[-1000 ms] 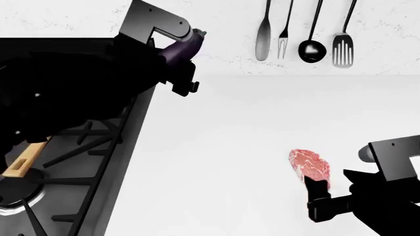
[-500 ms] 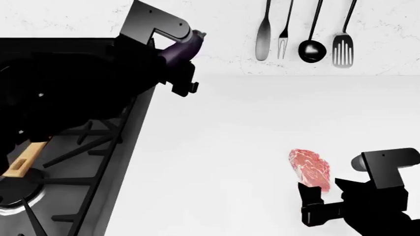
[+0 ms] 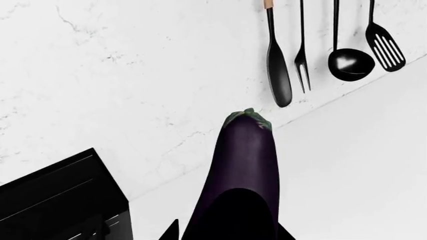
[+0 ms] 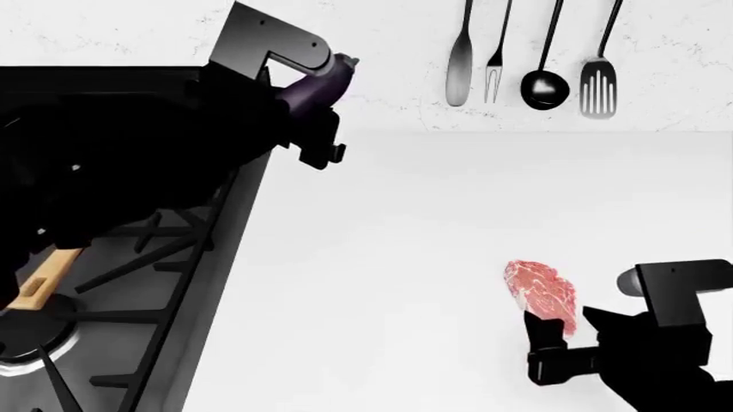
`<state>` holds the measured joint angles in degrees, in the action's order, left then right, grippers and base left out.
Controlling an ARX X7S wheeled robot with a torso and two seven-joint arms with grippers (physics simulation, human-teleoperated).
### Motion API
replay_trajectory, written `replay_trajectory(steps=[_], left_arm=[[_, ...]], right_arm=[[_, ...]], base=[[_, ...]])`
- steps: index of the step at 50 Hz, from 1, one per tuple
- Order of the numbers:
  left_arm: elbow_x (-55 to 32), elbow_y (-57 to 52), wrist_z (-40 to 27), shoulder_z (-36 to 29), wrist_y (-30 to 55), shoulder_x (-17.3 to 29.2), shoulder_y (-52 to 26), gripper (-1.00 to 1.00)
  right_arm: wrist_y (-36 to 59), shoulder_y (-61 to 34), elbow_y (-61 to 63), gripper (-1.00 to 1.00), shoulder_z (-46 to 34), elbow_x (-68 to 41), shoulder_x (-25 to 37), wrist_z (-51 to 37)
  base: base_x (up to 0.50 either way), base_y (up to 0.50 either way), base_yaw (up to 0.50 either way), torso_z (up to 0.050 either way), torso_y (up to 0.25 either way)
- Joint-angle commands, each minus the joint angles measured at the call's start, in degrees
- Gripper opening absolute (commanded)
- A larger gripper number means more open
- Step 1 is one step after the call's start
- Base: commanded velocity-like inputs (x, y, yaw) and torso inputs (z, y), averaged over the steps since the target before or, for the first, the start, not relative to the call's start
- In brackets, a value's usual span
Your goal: Place both pans onto different burners. Then place the eggplant and the lamb chop on different pans.
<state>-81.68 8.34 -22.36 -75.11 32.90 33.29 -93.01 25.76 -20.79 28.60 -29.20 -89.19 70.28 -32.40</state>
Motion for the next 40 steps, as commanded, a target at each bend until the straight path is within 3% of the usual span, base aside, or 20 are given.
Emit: replay_trajectory(steps=[1,12,13,28,40], left_arm=[[-0.04,0.20,-0.30,0.39,-0.59,0.11,0.26,-1.00],[0.01,0.15,-0.35,0.69,-0.94,0.34,0.55,-1.00],[0.00,0.14,-0.36,0.74,-0.99,0.37,0.58,-1.00],[-0.15,-0.54,-0.74,1.17,-1.11,1.01,0.77,-1.00],[-0.97,-3.20,-2.38,2.01,-0.99,2.42,0.56,-1.00]], right_arm=[[0.51,2.20,-2.47,1.00,-2.09,0.49,-1.94,0.08],[1.92,1.74,-2.57,1.00,-2.95,1.39,-2.72,-0.16],[2.15,1.68,-2.58,-1.00,-3.09,1.64,-2.75,-0.31],[1.15,2.20,-1.15,-1.00,-2.71,4.66,-1.88,-1.74],[-7.51,3.93,5.10,-1.00,3.13,5.77,2.76,-4.14]], base=[[0.00,0.00,0.00,0.000,0.000],[0.00,0.00,0.00,0.000,0.000],[0.01,0.00,0.00,0.000,0.000],[0.00,0.00,0.00,0.000,0.000],[0.00,0.00,0.00,0.000,0.000]])
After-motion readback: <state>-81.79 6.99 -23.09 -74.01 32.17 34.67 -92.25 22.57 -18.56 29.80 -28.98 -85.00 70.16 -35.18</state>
